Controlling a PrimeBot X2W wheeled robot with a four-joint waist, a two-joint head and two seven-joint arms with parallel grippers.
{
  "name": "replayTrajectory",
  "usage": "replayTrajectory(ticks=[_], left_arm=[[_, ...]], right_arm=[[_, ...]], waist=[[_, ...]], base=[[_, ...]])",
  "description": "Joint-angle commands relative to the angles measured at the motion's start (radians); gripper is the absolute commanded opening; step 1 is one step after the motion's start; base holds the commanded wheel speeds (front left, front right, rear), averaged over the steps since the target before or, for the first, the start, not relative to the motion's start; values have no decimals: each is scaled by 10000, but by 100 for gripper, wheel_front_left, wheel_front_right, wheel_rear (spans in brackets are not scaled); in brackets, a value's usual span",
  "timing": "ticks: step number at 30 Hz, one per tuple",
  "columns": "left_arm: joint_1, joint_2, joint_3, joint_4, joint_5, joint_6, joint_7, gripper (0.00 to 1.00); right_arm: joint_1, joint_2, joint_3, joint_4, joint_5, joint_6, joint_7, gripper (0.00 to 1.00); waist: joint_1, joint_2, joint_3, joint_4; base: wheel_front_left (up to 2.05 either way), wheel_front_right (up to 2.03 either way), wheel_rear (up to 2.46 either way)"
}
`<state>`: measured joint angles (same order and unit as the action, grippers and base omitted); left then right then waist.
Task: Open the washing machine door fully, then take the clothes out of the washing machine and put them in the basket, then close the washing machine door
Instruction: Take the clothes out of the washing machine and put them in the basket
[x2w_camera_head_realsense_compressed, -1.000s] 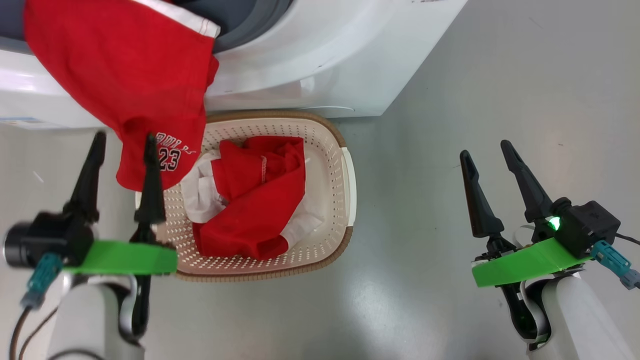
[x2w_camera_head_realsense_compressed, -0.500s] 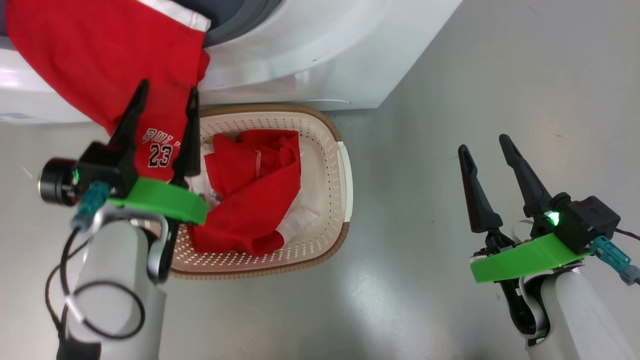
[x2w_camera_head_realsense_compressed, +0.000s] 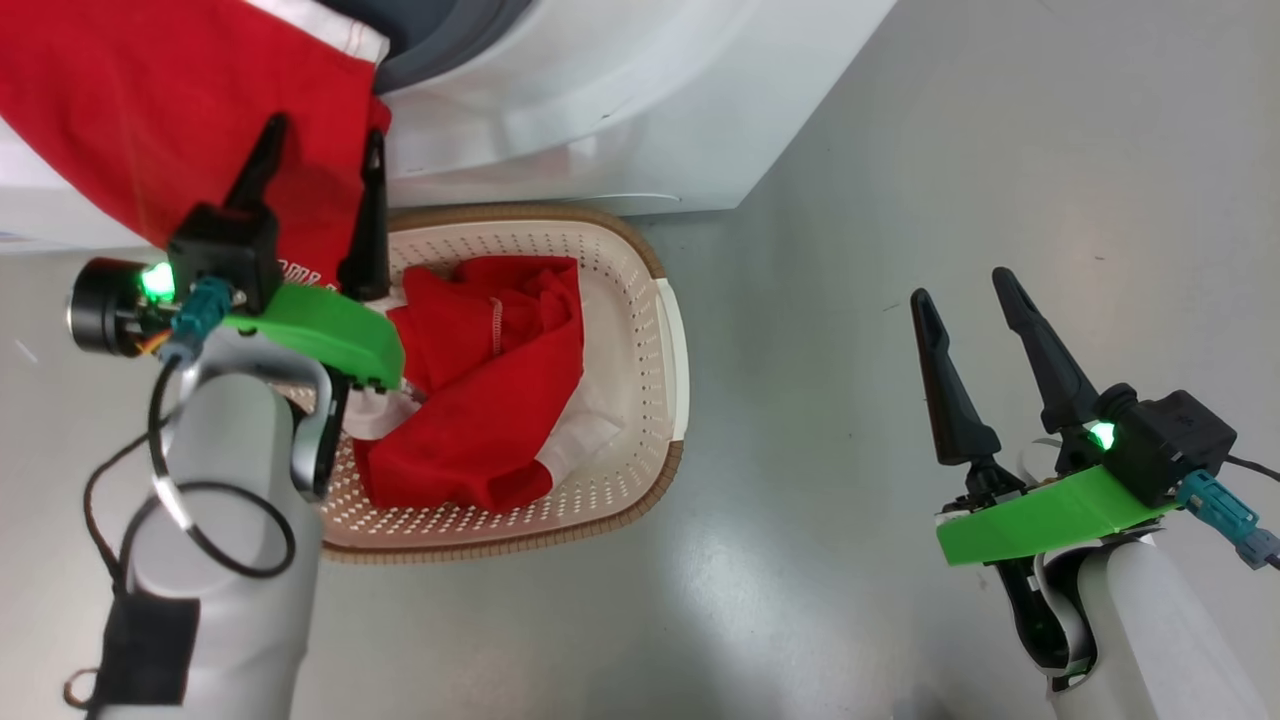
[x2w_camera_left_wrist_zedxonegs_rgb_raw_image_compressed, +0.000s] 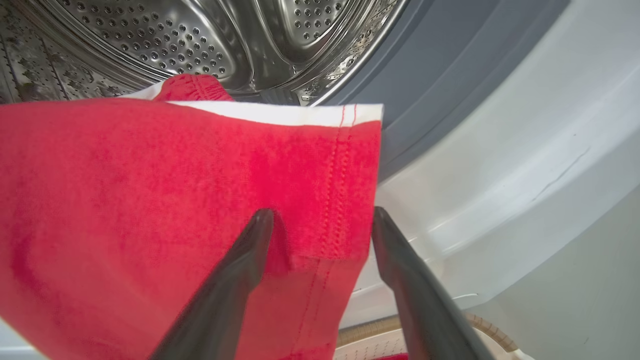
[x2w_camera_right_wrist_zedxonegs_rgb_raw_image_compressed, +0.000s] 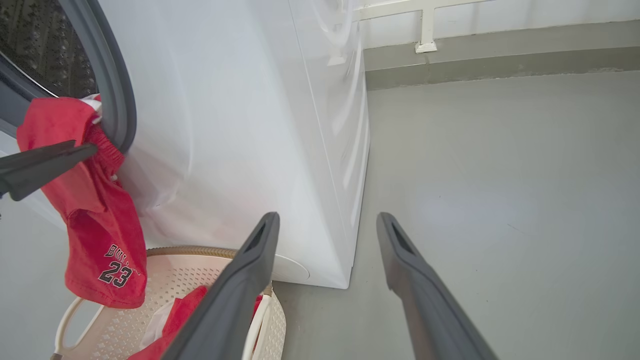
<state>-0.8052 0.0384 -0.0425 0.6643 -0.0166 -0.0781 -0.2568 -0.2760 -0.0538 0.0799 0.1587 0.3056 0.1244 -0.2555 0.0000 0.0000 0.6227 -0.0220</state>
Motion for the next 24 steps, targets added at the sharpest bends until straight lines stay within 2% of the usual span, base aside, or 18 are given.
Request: replayTrajectory(ticks=[1,6,7,8,9,11,12,13,14,24], left_arm=[[-120,391,187,-57,60,111,-49,100],[-389,496,176,269,53,192,-49,100],[-399,496,170,284,48,211,-49,86],[-402,499,163,284,43,225,-49,78],[-396,504,155,271,38,234,-49,47],[-363,531,142,246,23,230,-49,34],[-346,544,140,233,7,223,-49,11],[-326,555,142,213,-10,217,-49,4],[-308,563,146,189,-26,216,-49,0],[463,444,238,-448,-335,178,-49,0]], right_arm=[[-45,36,274,-246,64,63,-63,100],[-29,36,296,-251,81,63,-63,100],[-21,36,294,-256,82,63,-63,100],[-13,36,293,-262,82,63,-63,100],[-6,36,291,-265,82,63,-63,100],[-3,36,288,-264,78,63,-63,100],[-4,36,286,-265,77,63,-63,100],[-3,36,282,-267,73,63,-63,100],[-3,36,276,-271,68,63,-63,100],[18,36,271,-251,54,63,-63,100]], waist=[[0,0,4,-26],[0,0,-19,-83],[0,0,-26,-84],[0,0,-31,-83],[0,0,-36,-81],[0,0,-44,-72],[0,0,-51,-67],[0,0,-56,-59],[0,0,-58,-48],[0,0,-119,40]], base=[[0,0,0],[0,0,0],[0,0,0],[0,0,0],[0,0,0],[0,0,0],[0,0,0],[0,0,0],[0,0,0],[0,0,0]])
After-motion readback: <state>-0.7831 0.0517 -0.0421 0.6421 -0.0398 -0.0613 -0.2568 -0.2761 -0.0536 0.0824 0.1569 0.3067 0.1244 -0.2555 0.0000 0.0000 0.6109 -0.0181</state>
